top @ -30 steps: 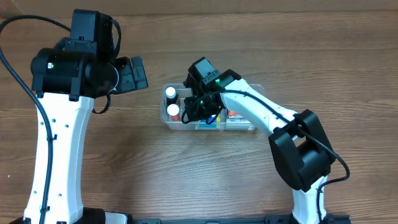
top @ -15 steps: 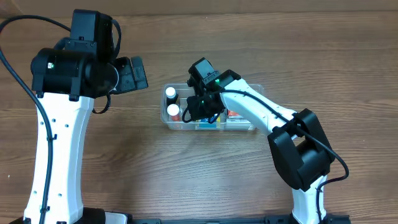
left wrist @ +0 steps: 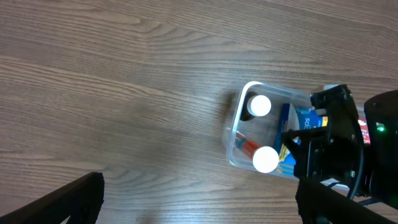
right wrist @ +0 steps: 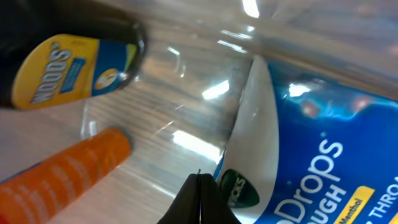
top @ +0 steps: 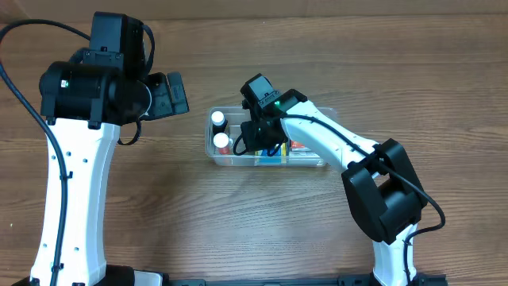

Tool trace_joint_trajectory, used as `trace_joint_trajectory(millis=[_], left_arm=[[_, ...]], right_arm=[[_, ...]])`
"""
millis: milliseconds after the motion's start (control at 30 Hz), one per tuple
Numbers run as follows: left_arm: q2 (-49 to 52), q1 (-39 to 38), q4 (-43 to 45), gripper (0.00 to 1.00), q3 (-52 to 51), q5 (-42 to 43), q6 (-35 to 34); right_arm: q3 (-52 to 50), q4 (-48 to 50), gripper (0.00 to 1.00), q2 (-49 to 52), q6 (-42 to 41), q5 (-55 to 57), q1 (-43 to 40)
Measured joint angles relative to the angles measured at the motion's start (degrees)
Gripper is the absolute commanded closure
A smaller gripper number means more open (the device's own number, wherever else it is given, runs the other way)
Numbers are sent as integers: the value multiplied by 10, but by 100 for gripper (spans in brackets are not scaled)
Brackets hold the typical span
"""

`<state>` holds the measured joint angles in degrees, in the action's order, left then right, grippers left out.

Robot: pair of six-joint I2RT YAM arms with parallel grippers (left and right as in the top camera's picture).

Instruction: Pack container

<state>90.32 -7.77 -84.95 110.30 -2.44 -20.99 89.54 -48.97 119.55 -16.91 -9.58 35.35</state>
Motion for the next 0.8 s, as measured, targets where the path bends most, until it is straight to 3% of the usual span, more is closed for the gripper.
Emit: trace_joint_trajectory(millis=[100,333,500,567,600,633,667,800], left_arm=[[0,0,-2,0,0,0,0],[0,0,-2,0,0,0,0],[0,0,-7,0,0,0,0],[0,0,-6,0,0,0,0],[0,0,-6,0,0,0,0],[0,0,-6,0,0,0,0],[0,0,-6,0,0,0,0],[0,0,20,0,0,-2,0]], right_arm=[[0,-1,95,0,-5,17,0],[3,-11,75,0,-9,25,0],[90,-80,67,-42,4,63,-5],[136,-110,56,-88,4,93,-20],[163,-120,30,-126,2,108,-42],[177,-126,11,-153,-4,118,-64],[186,-131,0,-185,-10,127,-104],[192,-165,0,-198,-7,141,-248]])
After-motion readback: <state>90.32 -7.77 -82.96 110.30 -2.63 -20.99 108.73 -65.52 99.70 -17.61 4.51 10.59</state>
